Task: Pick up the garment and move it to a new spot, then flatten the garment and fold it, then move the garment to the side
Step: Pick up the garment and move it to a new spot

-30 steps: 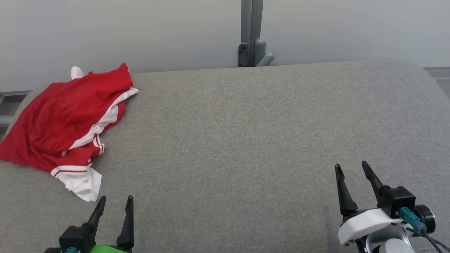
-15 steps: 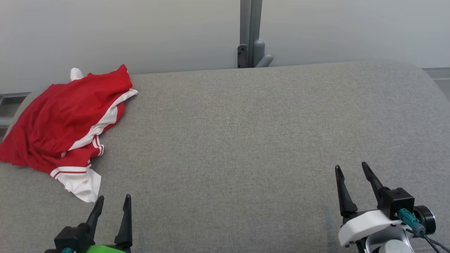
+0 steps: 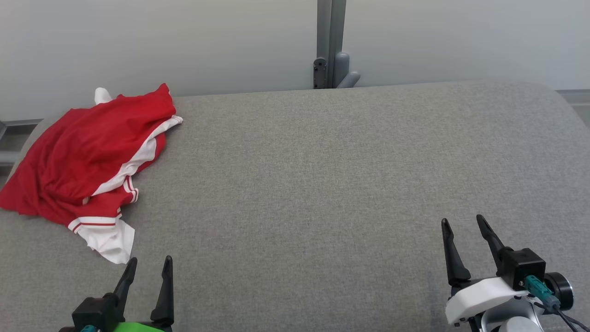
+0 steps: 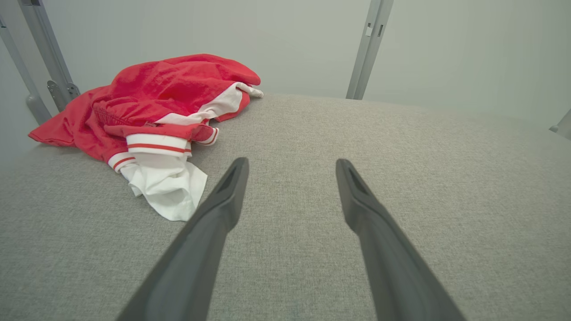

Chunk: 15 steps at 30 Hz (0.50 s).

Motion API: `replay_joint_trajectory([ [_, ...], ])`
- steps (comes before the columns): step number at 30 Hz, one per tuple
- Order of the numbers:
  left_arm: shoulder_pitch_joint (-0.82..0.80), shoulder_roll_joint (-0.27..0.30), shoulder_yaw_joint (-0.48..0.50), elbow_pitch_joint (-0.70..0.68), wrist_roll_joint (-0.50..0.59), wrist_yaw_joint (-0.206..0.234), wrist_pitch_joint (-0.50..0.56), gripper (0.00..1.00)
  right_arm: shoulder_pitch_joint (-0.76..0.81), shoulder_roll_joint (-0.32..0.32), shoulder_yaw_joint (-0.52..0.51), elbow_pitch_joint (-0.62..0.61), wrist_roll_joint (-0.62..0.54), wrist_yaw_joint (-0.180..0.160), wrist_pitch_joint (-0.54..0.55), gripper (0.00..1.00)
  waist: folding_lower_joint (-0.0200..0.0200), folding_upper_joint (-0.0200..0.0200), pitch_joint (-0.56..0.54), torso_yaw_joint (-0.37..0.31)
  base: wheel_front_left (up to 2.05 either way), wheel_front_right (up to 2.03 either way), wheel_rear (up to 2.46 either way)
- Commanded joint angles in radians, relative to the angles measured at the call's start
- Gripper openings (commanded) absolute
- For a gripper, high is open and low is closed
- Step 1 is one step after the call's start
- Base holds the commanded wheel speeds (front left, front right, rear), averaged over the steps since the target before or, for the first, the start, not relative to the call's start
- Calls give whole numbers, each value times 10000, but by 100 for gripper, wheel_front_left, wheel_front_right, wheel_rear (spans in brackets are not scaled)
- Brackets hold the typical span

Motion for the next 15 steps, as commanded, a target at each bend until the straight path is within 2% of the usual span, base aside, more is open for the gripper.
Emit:
replay_joint_trajectory([
  [1, -43, 76, -20, 27, -32, 21, -30, 100, 111, -1, -39, -26, 24, 1, -46, 100, 0, 0, -4, 67, 0, 0, 0],
  [7, -156, 78, -55, 58, 45, 21, -20, 100, 265, -2, -82, -45, 156, 1, -41, 100, 0, 0, -11, 713, 0, 0, 0],
  [11, -139, 125, -65, 108, 58, 21, -20, 100, 296, -1, -18, -24, 234, 1, -41, 100, 0, 0, -25, 1508, 0, 0, 0],
  [12, -90, 176, -14, 130, 54, 21, -18, 100, 269, 0, 89, 12, 262, 1, -40, 100, 0, 0, -46, 1944, 0, 0, 0],
  [15, 0, 215, 70, 144, 33, 21, -20, 100, 260, -2, 161, 36, 284, -1, -40, 100, 0, 0, -78, 2361, 0, 0, 0],
])
